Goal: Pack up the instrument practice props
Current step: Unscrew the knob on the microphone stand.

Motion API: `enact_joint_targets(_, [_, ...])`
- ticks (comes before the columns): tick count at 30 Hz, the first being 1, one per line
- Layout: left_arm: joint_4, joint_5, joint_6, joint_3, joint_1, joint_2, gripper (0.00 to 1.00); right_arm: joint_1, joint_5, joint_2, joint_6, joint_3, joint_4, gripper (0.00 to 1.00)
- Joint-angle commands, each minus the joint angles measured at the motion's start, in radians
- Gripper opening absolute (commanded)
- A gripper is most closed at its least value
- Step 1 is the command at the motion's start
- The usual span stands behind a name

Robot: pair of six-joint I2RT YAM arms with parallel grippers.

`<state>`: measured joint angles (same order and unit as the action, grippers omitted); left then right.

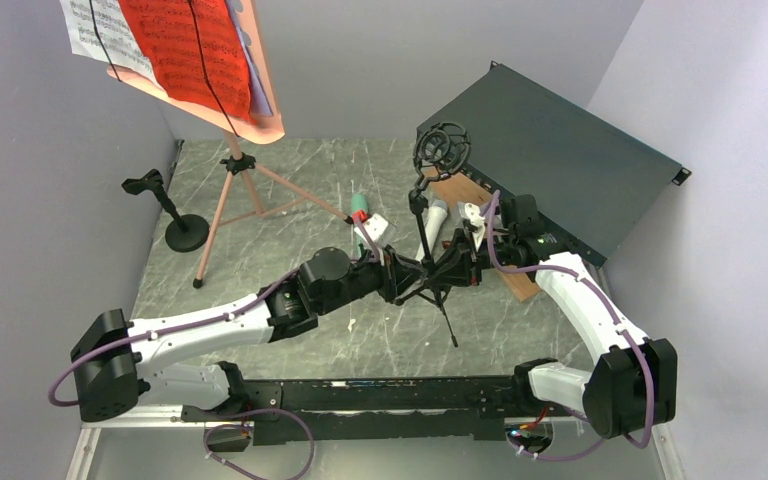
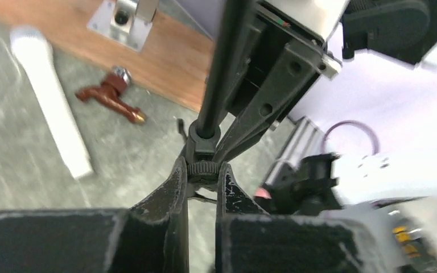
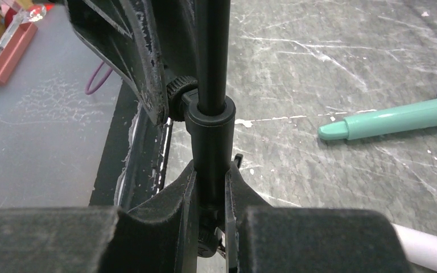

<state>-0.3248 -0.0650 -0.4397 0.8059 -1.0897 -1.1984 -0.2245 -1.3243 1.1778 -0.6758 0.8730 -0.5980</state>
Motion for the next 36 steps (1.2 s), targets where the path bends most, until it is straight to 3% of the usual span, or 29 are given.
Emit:
enact_joint_targets(1, [0.370,-0.188,-0.765,0.110,0.056,0.041,0.00,-0.001,-0.058,-0.006,-0.011,0.012,0.029,0.00])
enact_joint_targets(4, [0.365,-0.023,-1.196,0.098,0.112,-0.001,0.00,-0.001,-0.058,-0.003,-0.002,0.008,0.040,0.00])
enact_joint_targets(5, [0.321,-0.008,-1.250,0.089,0.112,-0.012,0.00,-0.001,-0.057,-0.004,0.001,0.007,0.043,0.00])
enact_joint_targets(12, [0.174,-0.048,-1.335,0.042,0.112,-0.017,0.00,0.001,-0.034,-0.017,0.005,-0.002,0.052,0.00])
enact_joint_targets(13, [0.164,-0.059,-1.316,0.031,0.113,-0.004,0.08,0.001,-0.033,-0.018,0.003,0.000,0.051,0.00])
enact_joint_targets(16, [0.142,-0.065,-1.151,-0.001,0.130,0.053,0.51,0.001,-0.034,-0.019,-0.007,0.001,0.043,0.00])
enact_joint_targets(19, [0.242,-0.070,-0.803,0.005,0.155,0.137,0.76,0.001,-0.040,-0.020,-0.019,0.004,0.031,0.00])
enact_joint_targets(21, [0.246,-0.044,-0.560,-0.015,0.159,0.189,0.85,0.001,-0.048,-0.021,-0.040,0.007,0.016,0.00])
enact_joint_targets(24, [0.128,0.052,-0.297,-0.097,0.168,0.260,0.91,0.001,-0.079,-0.021,-0.127,0.015,-0.047,0.00])
enact_joint_targets(28, [-0.060,0.210,-0.128,-0.183,0.176,0.301,0.95,0.001,-0.129,-0.017,-0.261,0.016,-0.122,0.00])
enact_joint_targets(32, [-0.132,0.411,0.046,-0.180,0.176,0.235,0.93,0.001,-0.207,-0.019,-0.498,0.027,-0.302,0.00])
enact_joint_targets(36, [-0.209,0.504,0.123,-0.171,0.174,0.169,0.93,0.001,-0.262,-0.031,-0.785,0.084,-0.558,0.00])
